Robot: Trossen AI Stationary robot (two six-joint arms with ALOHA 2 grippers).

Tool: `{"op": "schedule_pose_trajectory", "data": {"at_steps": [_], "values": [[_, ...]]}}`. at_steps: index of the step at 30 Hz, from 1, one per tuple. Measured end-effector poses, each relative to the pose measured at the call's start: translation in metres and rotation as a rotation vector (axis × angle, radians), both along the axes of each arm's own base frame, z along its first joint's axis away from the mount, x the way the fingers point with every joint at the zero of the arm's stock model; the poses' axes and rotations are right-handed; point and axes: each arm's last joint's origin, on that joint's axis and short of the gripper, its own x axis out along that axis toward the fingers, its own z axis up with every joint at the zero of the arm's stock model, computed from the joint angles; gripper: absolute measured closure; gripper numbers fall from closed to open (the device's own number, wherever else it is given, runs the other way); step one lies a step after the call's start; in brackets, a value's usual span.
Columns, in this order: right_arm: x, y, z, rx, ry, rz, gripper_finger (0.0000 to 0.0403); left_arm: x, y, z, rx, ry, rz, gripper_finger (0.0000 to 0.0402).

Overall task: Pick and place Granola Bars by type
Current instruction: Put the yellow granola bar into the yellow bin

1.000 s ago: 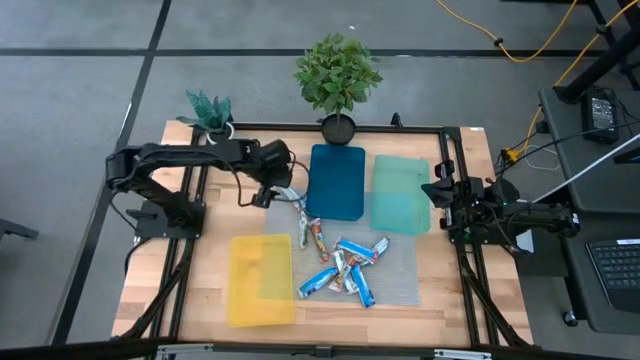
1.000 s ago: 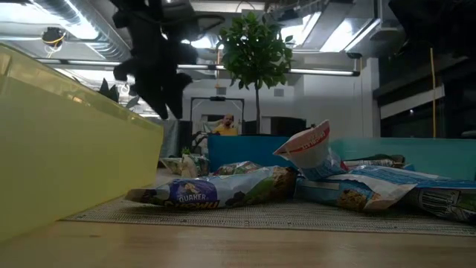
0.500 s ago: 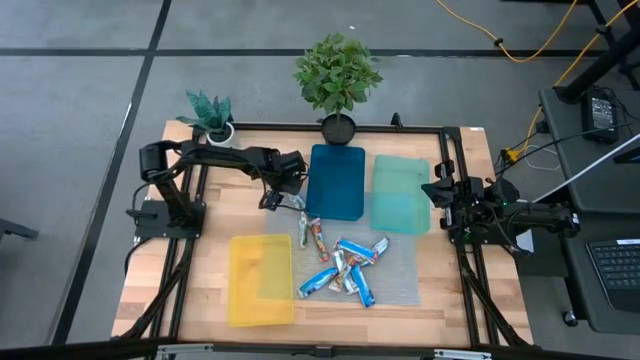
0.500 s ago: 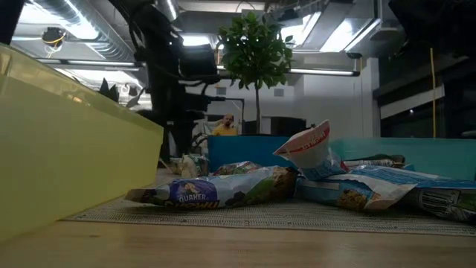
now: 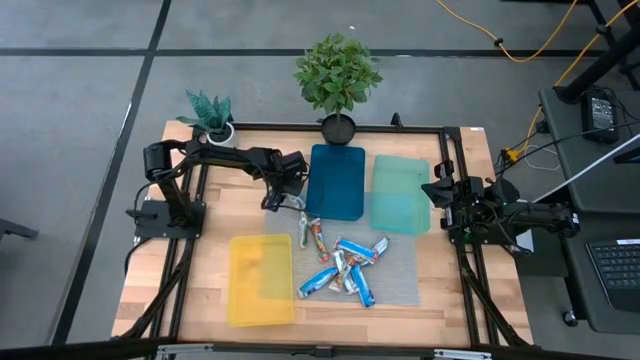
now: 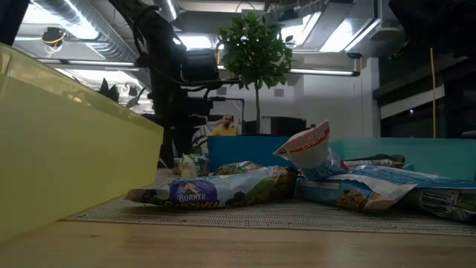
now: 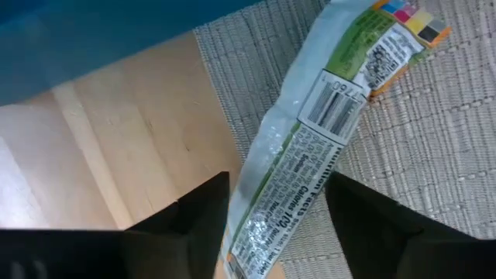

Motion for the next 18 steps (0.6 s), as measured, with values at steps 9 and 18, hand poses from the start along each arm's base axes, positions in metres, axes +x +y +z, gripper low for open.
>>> {"op": "schedule_pose_trajectory", "data": {"at_steps": [9, 18], "values": [[0.0, 0.0, 0.0, -0.002, 0.0, -0.001, 0.0393, 0.0, 0.0, 0.0, -0.008, 0.001, 0.035, 0.0328], [0.0, 0.0, 0.0, -0.002, 0.002, -0.001, 0.0393, -0.022, -0.005, 0.024, 0.016, 0.083, 0.118, 0.0391]]}}
